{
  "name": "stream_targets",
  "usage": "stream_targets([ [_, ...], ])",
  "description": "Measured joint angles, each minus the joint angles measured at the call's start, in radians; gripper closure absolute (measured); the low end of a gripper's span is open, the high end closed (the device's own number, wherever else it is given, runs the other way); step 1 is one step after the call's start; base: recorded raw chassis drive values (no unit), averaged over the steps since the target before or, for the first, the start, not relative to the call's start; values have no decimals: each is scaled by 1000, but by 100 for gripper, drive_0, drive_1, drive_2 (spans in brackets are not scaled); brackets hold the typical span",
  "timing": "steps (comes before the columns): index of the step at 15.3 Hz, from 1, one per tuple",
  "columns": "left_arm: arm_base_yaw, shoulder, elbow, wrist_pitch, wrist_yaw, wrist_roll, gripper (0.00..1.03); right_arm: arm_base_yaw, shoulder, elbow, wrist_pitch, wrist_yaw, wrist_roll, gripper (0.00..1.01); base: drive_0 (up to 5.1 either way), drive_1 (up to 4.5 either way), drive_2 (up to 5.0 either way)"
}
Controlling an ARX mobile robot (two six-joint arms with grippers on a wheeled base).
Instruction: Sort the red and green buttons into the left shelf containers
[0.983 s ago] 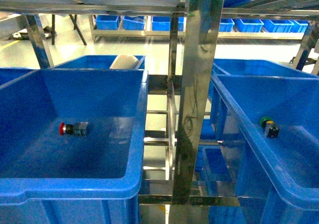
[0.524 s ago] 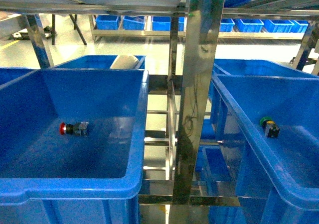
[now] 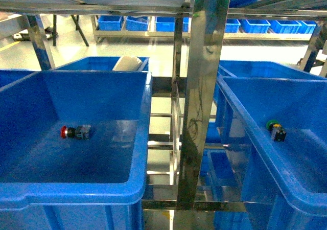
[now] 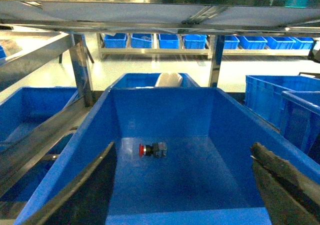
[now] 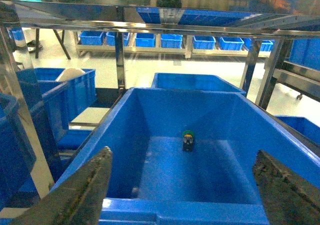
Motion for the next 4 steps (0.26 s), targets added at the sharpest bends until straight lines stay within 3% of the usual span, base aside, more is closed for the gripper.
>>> stream_targets([
  [2, 0, 0, 0, 0, 0, 2, 3, 0, 0, 0, 0, 0, 1, 1, 0, 0, 0],
  [4, 0, 0, 0, 0, 0, 2, 5, 0, 0, 0, 0, 0, 2, 3, 0, 0, 0],
])
